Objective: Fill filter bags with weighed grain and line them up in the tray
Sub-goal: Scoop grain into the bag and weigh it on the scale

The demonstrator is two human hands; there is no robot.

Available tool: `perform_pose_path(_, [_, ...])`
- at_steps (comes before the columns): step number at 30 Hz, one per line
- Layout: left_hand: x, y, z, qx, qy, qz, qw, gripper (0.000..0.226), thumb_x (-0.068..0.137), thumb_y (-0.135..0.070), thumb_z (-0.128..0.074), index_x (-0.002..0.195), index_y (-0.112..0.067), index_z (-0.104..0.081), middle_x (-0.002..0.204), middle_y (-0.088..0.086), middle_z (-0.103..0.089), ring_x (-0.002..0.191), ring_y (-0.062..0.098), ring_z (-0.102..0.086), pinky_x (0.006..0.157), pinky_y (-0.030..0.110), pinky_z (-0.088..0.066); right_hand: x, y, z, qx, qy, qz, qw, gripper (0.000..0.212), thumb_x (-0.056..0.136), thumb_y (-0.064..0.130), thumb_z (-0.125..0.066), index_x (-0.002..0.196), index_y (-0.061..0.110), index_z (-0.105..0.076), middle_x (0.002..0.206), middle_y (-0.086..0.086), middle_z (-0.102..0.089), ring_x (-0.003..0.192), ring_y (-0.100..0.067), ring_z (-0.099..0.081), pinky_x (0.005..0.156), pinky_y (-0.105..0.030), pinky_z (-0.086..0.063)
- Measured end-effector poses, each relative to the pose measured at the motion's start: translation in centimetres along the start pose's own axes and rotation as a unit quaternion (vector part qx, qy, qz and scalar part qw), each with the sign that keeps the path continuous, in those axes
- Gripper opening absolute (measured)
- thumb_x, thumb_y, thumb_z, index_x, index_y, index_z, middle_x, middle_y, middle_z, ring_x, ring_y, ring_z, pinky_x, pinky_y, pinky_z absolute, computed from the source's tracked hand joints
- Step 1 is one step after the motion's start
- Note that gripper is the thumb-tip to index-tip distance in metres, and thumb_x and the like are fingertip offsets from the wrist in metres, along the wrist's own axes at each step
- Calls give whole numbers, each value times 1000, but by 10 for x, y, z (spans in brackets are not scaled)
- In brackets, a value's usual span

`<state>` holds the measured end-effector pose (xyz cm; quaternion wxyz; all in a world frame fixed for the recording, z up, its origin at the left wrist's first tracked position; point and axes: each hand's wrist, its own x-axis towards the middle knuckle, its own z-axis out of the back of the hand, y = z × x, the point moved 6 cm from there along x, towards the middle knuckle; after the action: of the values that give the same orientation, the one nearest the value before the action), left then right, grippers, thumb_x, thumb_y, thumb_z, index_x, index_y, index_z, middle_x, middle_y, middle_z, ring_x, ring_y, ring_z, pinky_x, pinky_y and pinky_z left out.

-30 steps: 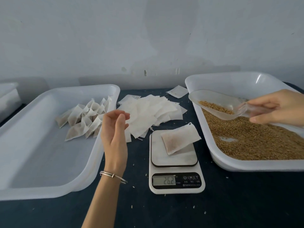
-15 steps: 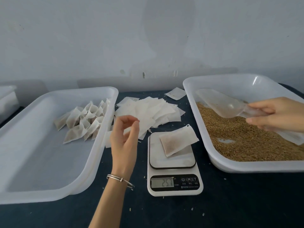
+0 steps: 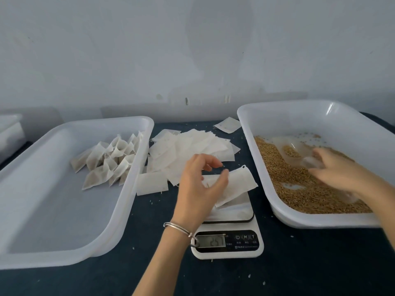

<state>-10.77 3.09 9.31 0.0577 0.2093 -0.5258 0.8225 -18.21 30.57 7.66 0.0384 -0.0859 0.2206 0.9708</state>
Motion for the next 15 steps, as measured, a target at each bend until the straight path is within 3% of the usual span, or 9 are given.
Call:
perform_pose_path(3, [4, -4, -25, 82, 72, -20, 994, 27, 77, -26, -73, 99, -24, -56, 102, -12, -55, 100, 7, -46, 82, 8, -34, -5, 12, -8, -9, 21, 8, 1000, 74, 94, 35, -50, 151, 20, -5, 124, -15, -57, 82, -26, -67, 66, -43, -55])
perform_pose_path(5, [7, -1, -36, 140, 100, -31, 985, 38, 76, -32, -73, 107, -20, -54, 108, -9, -52, 107, 12, -41, 91, 20, -38, -11, 18, -3, -38, -21, 27, 999, 75, 91, 36, -54, 151, 20, -11, 138, -14, -47, 108, -29, -61, 85, -44, -52])
perform_pose_path(7, [8, 3, -44, 195, 114, -39, 973, 47, 73, -40, -73, 111, -21, -51, 112, -8, -49, 110, 14, -37, 93, 28, -38, -21, 22, 7, -18, -85, 45, 995, 71, 89, 33, -58, 149, 23, -21, 148, -7, -37, 130, -27, -43, 103, -47, -40])
perform_pose_path(11, [3, 8, -64, 309, 134, -75, 938, 54, 71, -51, -68, 110, -22, -45, 115, -8, -42, 111, 16, -31, 88, 30, -33, -48, 36, 17, 64, -171, 105, 978, 60, 87, 30, -57, 143, 29, -35, 136, -1, -47, 122, -18, -48, 100, -44, -42])
perform_pose_path(15, [2, 7, -79, 409, 103, -82, 903, 33, 77, -34, -60, 103, -17, -48, 110, -2, -47, 105, 21, -41, 81, 33, -33, -69, 60, 21, 128, -236, 165, 949, 51, 86, 23, -57, 135, 26, -46, 121, 4, -53, 111, -11, -51, 98, -41, -45])
